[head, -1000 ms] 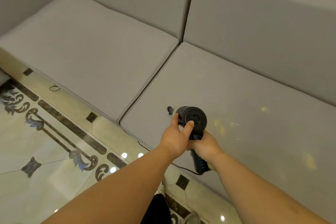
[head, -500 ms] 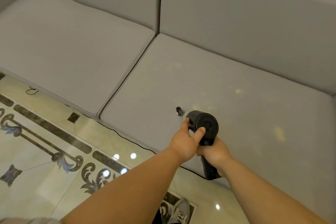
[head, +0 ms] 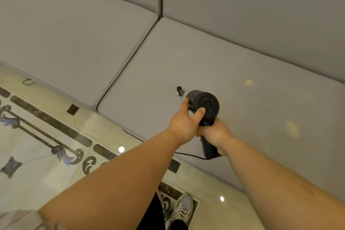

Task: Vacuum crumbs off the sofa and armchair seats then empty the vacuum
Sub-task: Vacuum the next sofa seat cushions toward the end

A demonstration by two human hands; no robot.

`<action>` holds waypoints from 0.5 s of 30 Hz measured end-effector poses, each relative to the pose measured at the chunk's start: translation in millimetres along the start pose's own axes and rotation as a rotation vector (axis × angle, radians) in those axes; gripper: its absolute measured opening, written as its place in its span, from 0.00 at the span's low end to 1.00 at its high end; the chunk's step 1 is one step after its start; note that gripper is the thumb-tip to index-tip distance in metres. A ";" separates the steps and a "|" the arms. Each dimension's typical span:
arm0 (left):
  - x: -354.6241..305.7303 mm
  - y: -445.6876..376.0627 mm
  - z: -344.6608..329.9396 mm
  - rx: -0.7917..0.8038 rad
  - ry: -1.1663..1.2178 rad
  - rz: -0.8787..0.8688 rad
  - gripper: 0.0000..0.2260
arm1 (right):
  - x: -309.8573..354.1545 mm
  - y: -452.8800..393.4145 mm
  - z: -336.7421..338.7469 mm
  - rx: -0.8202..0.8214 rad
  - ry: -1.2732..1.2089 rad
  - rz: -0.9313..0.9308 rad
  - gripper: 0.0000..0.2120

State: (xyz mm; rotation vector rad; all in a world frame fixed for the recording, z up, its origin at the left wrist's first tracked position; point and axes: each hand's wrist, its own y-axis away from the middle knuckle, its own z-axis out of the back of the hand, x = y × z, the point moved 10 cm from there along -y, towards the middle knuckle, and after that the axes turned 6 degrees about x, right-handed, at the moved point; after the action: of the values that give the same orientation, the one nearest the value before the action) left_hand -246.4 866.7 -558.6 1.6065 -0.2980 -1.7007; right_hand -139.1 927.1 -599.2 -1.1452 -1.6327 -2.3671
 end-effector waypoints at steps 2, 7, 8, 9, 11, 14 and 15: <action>3.7 6.5 -5.5 0.008 0.005 0.005 0.33 | -7.9 5.7 1.7 -0.002 0.009 -0.017 0.20; 8.5 24.5 -19.5 0.046 0.006 0.043 0.34 | -24.4 26.1 5.1 0.012 0.018 -0.053 0.19; 8.5 29.8 -23.3 0.054 0.002 0.046 0.34 | -28.2 31.3 6.0 0.013 0.017 -0.057 0.19; 10.5 33.5 -26.5 0.057 0.003 0.049 0.34 | -32.4 34.5 6.0 0.015 0.020 -0.064 0.19; 12.9 41.9 -33.6 0.064 0.012 0.059 0.34 | -39.9 41.8 7.9 0.014 0.027 -0.073 0.18; 13.0 51.8 -38.2 0.068 0.029 0.081 0.34 | -43.5 49.9 9.3 0.021 0.040 -0.084 0.17; 11.9 54.2 -38.1 0.068 0.034 0.084 0.34 | -42.7 52.2 9.2 0.023 0.046 -0.084 0.18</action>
State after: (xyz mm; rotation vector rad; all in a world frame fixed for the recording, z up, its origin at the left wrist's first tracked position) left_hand -190.4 834.3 -539.9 1.6471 -0.4049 -1.6141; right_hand -81.0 896.5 -581.6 -1.0307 -1.7217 -2.3978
